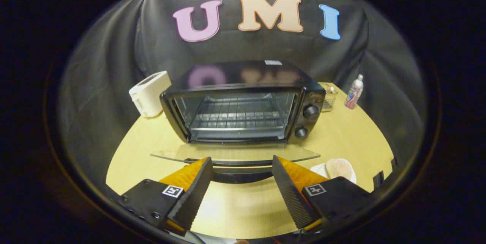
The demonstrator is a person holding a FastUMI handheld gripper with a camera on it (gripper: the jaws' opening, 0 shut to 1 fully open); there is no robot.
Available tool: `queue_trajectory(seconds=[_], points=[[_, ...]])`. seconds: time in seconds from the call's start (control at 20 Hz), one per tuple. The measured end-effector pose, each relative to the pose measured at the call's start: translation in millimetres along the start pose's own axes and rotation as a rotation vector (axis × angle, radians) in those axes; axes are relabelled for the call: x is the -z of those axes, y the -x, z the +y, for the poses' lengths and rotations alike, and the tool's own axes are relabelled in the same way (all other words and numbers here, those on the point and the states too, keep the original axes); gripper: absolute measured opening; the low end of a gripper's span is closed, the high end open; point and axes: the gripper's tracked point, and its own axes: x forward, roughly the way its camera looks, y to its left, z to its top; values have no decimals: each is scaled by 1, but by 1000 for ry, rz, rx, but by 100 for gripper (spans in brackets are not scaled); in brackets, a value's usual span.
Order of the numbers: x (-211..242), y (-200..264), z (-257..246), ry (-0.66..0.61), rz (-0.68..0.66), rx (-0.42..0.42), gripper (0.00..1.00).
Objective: Open the toaster oven, put the food inside, and close the toaster oven door.
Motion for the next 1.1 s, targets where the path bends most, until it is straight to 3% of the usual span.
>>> queue_trajectory(seconds=[0.55, 0.85, 1.1], points=[[99, -21, 12, 54, 212, 8, 100], [87, -5, 8, 37, 203, 19, 100], [36, 16, -33, 31, 107, 129, 99]])
